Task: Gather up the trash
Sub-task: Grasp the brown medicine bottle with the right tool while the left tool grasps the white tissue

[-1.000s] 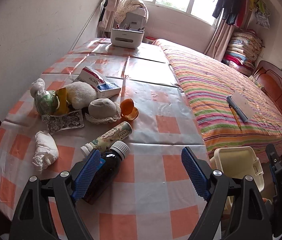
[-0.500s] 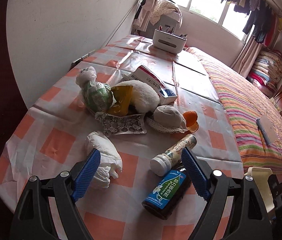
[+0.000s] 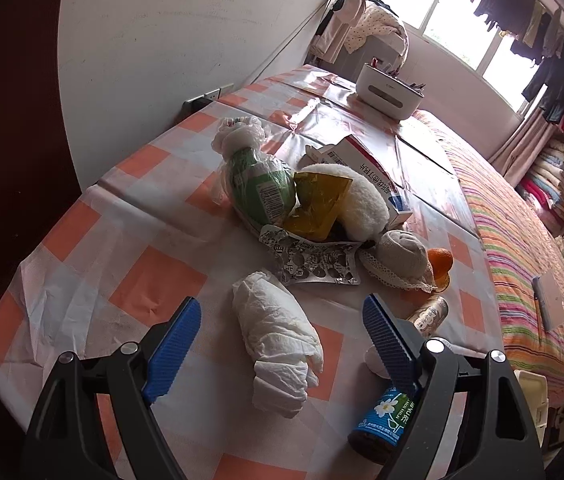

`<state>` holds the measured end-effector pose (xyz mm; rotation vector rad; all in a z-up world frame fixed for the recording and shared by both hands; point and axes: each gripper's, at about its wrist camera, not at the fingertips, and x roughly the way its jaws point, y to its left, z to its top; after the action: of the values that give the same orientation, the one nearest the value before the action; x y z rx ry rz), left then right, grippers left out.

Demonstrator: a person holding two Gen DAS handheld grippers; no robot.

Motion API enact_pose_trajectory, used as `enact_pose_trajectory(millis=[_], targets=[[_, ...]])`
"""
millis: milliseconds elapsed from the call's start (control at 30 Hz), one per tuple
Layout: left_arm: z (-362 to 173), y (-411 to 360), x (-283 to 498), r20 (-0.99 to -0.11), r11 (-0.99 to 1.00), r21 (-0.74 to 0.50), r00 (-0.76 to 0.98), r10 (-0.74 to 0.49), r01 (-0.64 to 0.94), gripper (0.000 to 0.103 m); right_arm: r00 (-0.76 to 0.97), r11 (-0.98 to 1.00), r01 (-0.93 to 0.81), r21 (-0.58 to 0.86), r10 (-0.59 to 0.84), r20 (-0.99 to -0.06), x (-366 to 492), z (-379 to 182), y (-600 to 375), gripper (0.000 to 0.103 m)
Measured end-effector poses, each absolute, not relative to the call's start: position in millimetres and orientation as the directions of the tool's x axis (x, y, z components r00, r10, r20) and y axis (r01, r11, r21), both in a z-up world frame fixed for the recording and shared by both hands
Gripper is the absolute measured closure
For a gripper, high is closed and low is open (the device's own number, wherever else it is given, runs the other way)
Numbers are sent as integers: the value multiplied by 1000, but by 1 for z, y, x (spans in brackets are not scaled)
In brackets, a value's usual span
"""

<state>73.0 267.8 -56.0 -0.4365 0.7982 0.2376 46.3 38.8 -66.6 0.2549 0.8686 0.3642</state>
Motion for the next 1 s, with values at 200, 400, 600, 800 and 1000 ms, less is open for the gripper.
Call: enact_pose_trajectory(millis=[200,400,600,800,1000], targets=[[-55,283,67,-732,873,-276,676,80,-403,22,541,924,-191,332,382,-749,63,-77,75,11],[-67,282,72,-779,891,-229,622,74,-393,22,516,929,-209,304,369,-773,74,-88,85,33],[-86,269,84,-829,910,-211,558,27,-357,22,508,930,-235,281,364,-780,75,-91,82,54],[-91,261,91,-839,920,-178,543,44,-350,22,523,930,-248,270,364,-771,77,-91,66,59],[-94,249,95,-825,943,-120,559,78,-309,22,550,931,-214,296,365,-751,74,-91,39,60]])
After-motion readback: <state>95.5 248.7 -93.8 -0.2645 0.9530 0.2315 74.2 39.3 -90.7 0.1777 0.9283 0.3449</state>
